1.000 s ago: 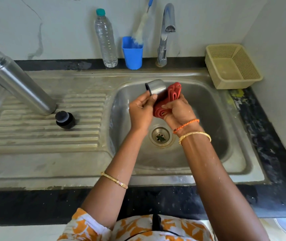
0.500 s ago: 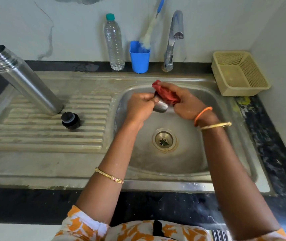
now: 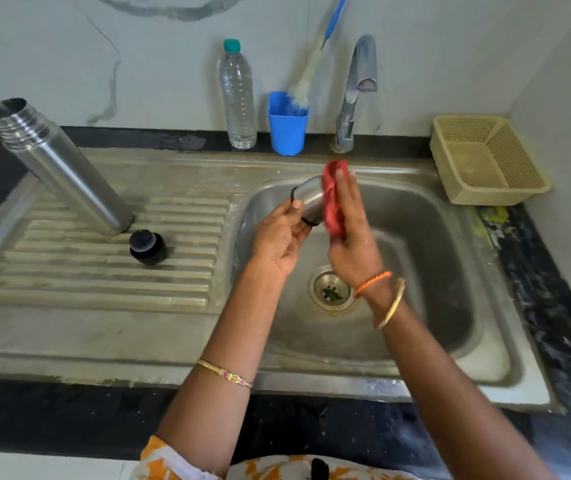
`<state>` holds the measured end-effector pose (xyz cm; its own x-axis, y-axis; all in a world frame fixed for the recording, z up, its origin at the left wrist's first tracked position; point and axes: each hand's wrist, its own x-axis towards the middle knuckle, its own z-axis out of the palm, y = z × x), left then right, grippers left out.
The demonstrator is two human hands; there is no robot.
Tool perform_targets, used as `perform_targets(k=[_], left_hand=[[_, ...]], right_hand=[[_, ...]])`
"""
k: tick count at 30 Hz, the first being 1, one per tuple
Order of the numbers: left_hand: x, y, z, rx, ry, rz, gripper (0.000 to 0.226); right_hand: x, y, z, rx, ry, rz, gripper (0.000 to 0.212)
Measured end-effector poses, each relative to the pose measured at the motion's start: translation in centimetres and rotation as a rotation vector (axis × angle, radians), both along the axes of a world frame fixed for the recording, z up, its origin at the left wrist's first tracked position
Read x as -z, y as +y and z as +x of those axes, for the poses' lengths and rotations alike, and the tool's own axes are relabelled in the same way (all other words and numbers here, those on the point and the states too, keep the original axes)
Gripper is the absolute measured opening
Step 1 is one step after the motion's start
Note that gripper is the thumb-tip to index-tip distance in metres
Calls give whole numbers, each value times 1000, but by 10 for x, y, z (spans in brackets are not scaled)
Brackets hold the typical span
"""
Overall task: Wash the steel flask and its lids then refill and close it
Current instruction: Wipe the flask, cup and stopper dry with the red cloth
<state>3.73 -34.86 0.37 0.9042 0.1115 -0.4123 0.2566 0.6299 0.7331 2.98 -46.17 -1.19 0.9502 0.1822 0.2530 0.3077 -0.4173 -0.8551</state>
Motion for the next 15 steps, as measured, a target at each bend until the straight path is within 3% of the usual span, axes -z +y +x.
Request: perform_targets(k=[3,5,9,15], left_hand=[[0,5,2,11,-6,71,17],[0,3,0,31,6,92,23],[1,-6,-8,-2,-44,207,36],[9,-6,0,-151,-316,919,26]], right_hand=[[9,5,-19,-10,-32,-10,97],[10,-5,0,-49,-26,11,91],[0,-23,33,-116,125,88,87],[8,-2,-11,-68,43,99,87]])
